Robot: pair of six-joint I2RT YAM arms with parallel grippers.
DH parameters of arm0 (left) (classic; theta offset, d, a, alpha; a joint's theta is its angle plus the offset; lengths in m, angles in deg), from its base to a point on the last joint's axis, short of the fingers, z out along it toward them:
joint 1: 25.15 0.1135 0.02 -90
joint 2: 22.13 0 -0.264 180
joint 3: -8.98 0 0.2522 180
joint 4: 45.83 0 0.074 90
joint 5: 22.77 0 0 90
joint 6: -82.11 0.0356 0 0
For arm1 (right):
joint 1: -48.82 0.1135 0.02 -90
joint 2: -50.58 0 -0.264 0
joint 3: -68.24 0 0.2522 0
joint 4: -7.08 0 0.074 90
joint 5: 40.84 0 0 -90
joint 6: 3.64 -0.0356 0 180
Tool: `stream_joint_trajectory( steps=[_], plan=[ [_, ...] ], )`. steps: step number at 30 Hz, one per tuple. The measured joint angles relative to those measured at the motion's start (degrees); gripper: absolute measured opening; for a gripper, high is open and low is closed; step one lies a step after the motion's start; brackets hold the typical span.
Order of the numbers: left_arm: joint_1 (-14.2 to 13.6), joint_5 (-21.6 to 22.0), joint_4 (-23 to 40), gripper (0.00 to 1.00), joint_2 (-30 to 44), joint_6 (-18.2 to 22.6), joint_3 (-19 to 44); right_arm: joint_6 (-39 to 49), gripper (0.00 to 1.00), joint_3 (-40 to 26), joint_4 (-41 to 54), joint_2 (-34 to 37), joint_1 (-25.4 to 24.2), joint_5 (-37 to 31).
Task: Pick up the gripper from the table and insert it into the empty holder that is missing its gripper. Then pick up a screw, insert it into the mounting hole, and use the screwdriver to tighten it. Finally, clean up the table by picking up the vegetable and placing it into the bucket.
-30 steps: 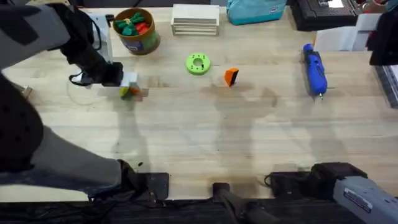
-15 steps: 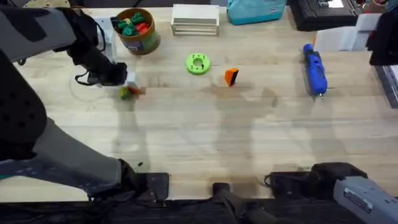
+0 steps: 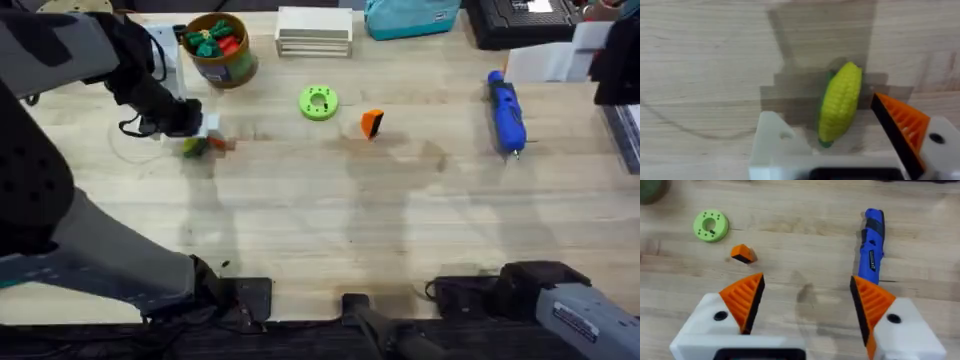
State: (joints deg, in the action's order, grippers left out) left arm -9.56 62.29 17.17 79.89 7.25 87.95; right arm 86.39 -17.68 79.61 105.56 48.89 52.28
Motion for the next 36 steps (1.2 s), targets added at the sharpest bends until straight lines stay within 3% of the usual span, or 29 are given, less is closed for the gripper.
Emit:
stream_joint_trajectory(
  steps=[6,12,21,28,36],
  plan=[
    [-1.0,-3.9,5.4,0.953,0.5,-0.2,1.4,0.0,0.991,0.0,0.0,0.0,0.0,0.0],
    [-3.3,-5.8,9.9,0.965,-3.5,-0.2,6.0,0.0,0.991,0.0,0.0,0.0,0.0,0.0],
    [-8.2,-8.9,13.7,0.967,-24.6,-3.7,8.7,0.0,0.991,0.0,0.0,0.0,0.0,0.0],
    [-9.3,-14.3,15.5,0.985,-40.3,-5.2,8.7,0.0,0.991,0.0,0.0,0.0,0.0,0.0],
    [-9.3,-24.4,15.8,0.985,-53.5,-15.6,8.7,0.0,0.99,0.0,0.0,0.0,0.0,0.0]
  ],
)
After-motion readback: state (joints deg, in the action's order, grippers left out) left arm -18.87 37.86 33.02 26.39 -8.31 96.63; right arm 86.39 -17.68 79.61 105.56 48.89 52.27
